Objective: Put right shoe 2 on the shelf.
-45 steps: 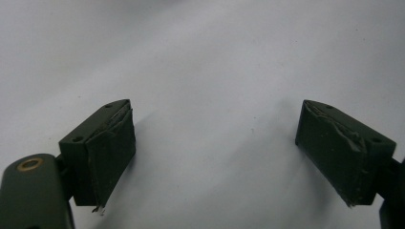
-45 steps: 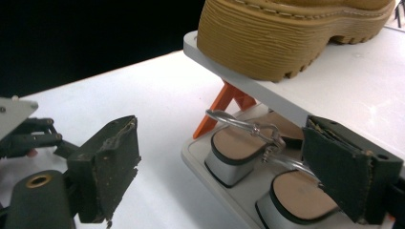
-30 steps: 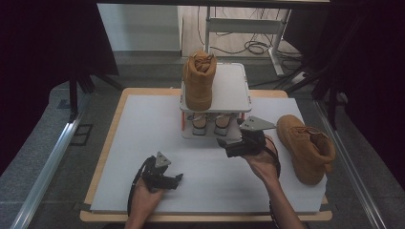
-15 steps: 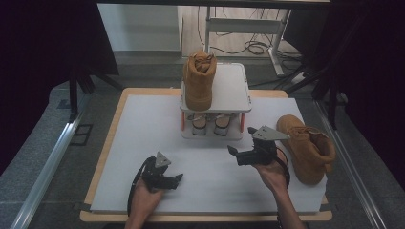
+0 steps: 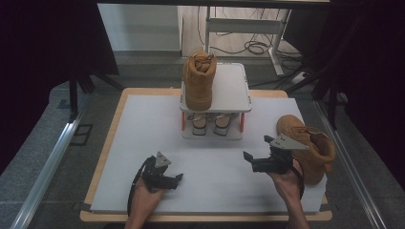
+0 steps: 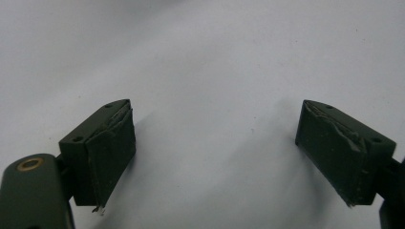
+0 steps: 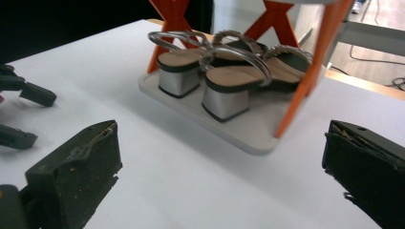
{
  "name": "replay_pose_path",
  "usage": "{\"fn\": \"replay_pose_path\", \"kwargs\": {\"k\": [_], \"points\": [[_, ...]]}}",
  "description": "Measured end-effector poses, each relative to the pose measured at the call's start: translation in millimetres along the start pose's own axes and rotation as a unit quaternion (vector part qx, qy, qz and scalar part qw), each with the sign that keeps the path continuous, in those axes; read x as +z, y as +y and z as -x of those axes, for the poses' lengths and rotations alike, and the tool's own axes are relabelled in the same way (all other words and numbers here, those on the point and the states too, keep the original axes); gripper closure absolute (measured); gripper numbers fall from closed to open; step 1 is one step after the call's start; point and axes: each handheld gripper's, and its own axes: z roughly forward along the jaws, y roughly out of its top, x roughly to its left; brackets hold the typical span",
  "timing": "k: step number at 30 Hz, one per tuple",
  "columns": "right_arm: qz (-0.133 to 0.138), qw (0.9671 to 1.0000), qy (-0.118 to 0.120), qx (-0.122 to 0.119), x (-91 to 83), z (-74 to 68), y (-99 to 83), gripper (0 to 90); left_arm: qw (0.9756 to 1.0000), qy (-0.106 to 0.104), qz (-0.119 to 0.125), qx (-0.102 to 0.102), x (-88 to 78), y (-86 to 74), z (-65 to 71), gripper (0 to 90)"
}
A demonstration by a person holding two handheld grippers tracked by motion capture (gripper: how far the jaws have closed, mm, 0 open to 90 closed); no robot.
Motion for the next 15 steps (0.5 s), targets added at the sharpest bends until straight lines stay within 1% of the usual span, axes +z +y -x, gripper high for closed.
{"fn": "replay_pose_path", "kwargs": {"k": [4, 7, 10, 13, 15], "points": [[-0.002, 0.9999, -0.009, 0.005, -9.1, 4.2, -5.6, 0.0, 1.0, 0.0, 0.0, 0.0, 0.0, 0.0, 0.0, 13.2], [-0.007, 0.9997, -0.02, 0.007, -16.4, 7.2, -12.0, 0.0, 1.0, 0.0, -0.001, 0.002, -0.2, 0.0, -0.2, 13.2], [-0.007, 0.9996, -0.023, 0.012, -21.5, 7.8, -19.3, 0.0, 1.0, 0.0, -0.001, 0.002, -0.2, 0.0, -0.2, 13.2], [-0.013, 0.9994, -0.03, 0.013, -25.2, 7.9, -25.9, 0.0, 1.0, 0.0, -0.001, 0.002, -0.2, 0.0, -0.2, 13.2], [-0.013, 0.9992, -0.032, 0.019, -28.9, 9.1, -30.1, 0.0, 1.0, 0.0, -0.001, 0.002, -0.2, 0.0, -0.2, 13.2]]}}
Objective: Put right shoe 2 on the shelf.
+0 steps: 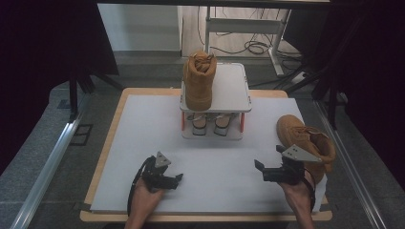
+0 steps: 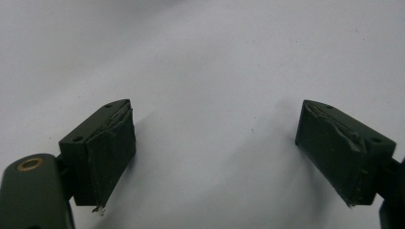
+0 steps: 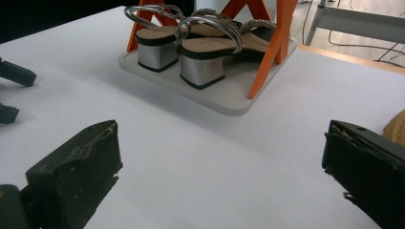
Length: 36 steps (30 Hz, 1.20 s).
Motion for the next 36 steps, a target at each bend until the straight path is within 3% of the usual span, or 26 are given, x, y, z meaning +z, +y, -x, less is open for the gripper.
{"fn": "replay_pose_path", "kwargs": {"k": [7, 22, 29, 36], "points": [[0.005, 0.9998, -0.019, 0.007, -18.0, 0.5, -8.2, 0.0, 1.0, 0.0, 0.0, 0.0, 0.0, 0.0, 0.0, 13.2], [0.005, 0.9965, -0.072, 0.043, -64.5, 9.5, -48.7, 0.0, 1.0, 0.0, 0.0, 0.0, 0.1, 0.0, 0.0, 13.2], [0.018, 0.992, -0.108, 0.063, -85.3, 14.3, -56.7, 0.0, 1.0, 0.0, 0.0, 0.0, 0.0, 0.0, -0.1, 13.3], [0.027, 0.9857, -0.139, 0.092, -91.8, 24.0, -69.3, 0.0, 1.0, 0.0, 0.0, -0.001, 0.1, 0.0, -0.1, 13.3]]}}
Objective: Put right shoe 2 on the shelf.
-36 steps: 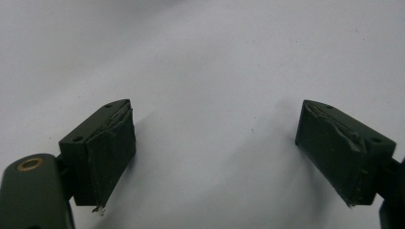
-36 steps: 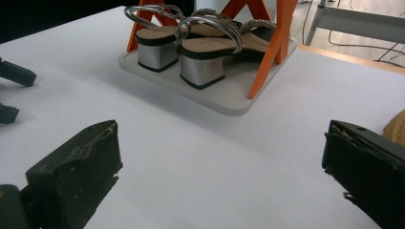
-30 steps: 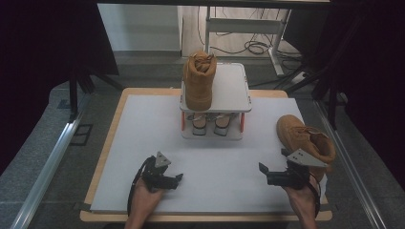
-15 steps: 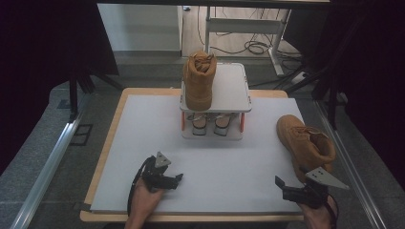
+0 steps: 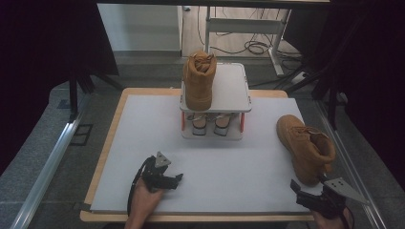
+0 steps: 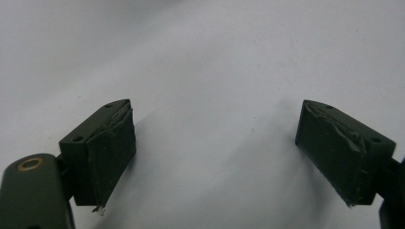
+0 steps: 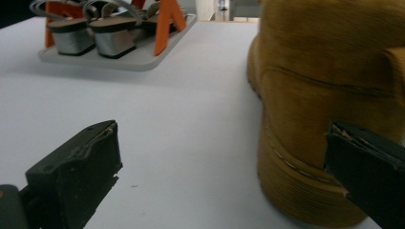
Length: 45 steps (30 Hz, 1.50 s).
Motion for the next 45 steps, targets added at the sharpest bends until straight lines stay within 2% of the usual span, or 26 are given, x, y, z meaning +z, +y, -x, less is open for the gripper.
{"fn": "replay_pose_path", "kwargs": {"k": [6, 11, 18, 25, 31, 36, 42, 45], "points": [[0.009, 0.9994, -0.025, 0.023, 1.2, 12.3, -3.1, 0.0, 1.0, 0.0, 0.0, 0.0, 0.0, 0.0, 0.0, 13.3], [0.019, 0.9985, -0.046, 0.023, 6.5, 19.4, 0.2, 0.0, 1.0, 0.0, 0.0, 0.0, 0.0, 0.0, 0.1, 13.3], [0.022, 0.9975, -0.063, 0.024, 18.1, 28.6, 4.5, 0.0, 1.0, 0.0, 0.0, 0.0, 0.0, 0.0, 0.1, 13.3], [0.035, 0.9965, -0.069, 0.031, 23.9, 37.0, 13.7, 0.0, 1.0, 0.0, 0.0, 0.0, 0.1, 0.0, 0.2, 13.3], [0.038, 0.9961, -0.076, 0.025, 31.0, 40.3, 24.1, 0.0, 1.0, 0.0, 0.0, 0.0, 0.0, 0.0, 0.2, 13.3], [0.038, 0.9962, -0.072, 0.03, 37.4, 44.4, 30.4, 0.0, 1.0, 0.0, 0.0, 0.0, 0.0, 0.0, 0.2, 13.3], [0.036, 0.9963, -0.074, 0.025, 44.6, 47.3, 37.4, 0.0, 1.0, 0.001, 0.0, 0.0, 0.0, 0.0, 0.2, 13.3], [0.039, 0.9963, -0.068, 0.035, 48.2, 49.3, 39.2, 0.0, 1.0, 0.001, 0.0, 0.0, 0.0, 0.0, 0.3, 13.3]]}}
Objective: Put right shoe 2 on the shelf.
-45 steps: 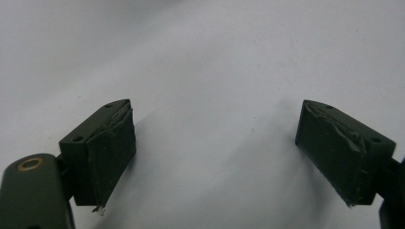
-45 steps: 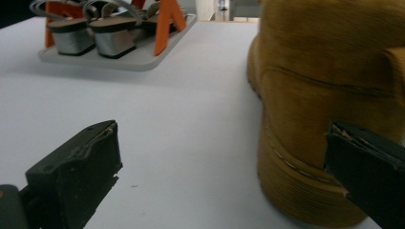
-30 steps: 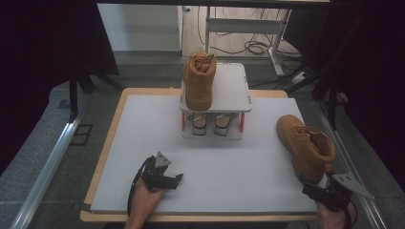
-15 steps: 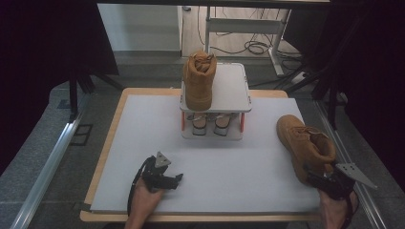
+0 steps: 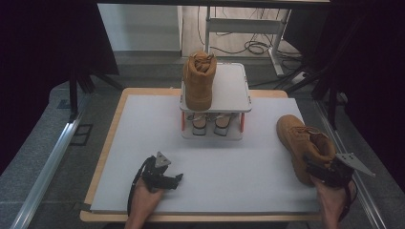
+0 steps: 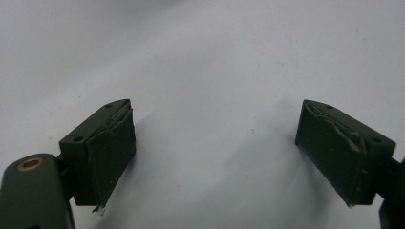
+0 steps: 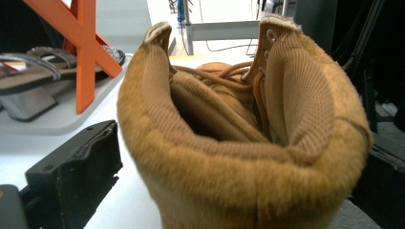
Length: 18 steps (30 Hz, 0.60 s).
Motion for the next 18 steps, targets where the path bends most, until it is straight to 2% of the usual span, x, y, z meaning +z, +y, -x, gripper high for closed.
{"fn": "replay_pose_path", "kwargs": {"k": [7, 12, 18], "points": [[-0.01, 0.9999, -0.009, -0.008, 8.7, -1.6, 3.2, 0.0, 1.0, 0.0, 0.0, 0.0, 0.0, 0.0, -0.1, 13.2], [-0.015, 0.999, -0.032, -0.026, 15.7, -6.4, 3.7, 1.7, 1.0, 0.0, 0.0, 0.0, 0.0, 0.0, 0.0, 13.3], [-0.009, 0.9998, -0.01, -0.017, 13.5, 2.9, 1.4, 16.1, 1.0, 0.0, 0.0, 0.0, 0.0, 0.0, 0.0, 13.3]]}}
